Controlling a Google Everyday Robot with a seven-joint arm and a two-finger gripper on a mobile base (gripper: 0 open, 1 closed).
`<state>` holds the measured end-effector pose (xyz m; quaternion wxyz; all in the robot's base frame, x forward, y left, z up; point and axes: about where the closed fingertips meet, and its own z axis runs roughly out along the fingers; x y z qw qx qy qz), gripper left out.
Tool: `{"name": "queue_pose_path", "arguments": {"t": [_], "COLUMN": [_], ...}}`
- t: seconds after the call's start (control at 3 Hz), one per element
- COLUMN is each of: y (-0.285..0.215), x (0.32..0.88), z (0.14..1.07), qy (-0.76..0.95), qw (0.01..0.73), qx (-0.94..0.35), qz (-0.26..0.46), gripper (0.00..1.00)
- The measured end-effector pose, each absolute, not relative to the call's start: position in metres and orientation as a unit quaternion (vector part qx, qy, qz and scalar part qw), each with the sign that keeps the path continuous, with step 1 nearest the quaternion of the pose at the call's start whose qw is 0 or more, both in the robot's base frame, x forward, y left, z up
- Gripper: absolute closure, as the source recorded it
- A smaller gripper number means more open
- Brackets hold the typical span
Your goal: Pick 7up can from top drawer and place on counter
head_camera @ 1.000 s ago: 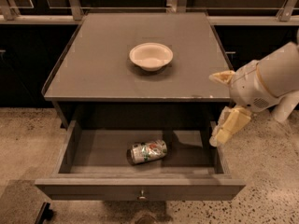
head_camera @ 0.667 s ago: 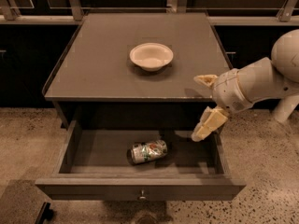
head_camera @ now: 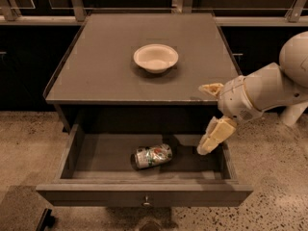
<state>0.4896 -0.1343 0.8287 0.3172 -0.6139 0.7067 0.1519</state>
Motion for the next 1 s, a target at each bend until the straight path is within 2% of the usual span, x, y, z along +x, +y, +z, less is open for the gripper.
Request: {"name": "queue_pose_path", "arguments": {"t": [0.67,1.0], "y": [-0.120,-0.100], "x": [0.459,0.476], "z": [0.782,0.743], "qy": [0.706,0.683], "qw": [0.303,0.298], "qx": [-0.589,-0.600], "qz": [0.250,0.291], "gripper": [0.00,0.00]}}
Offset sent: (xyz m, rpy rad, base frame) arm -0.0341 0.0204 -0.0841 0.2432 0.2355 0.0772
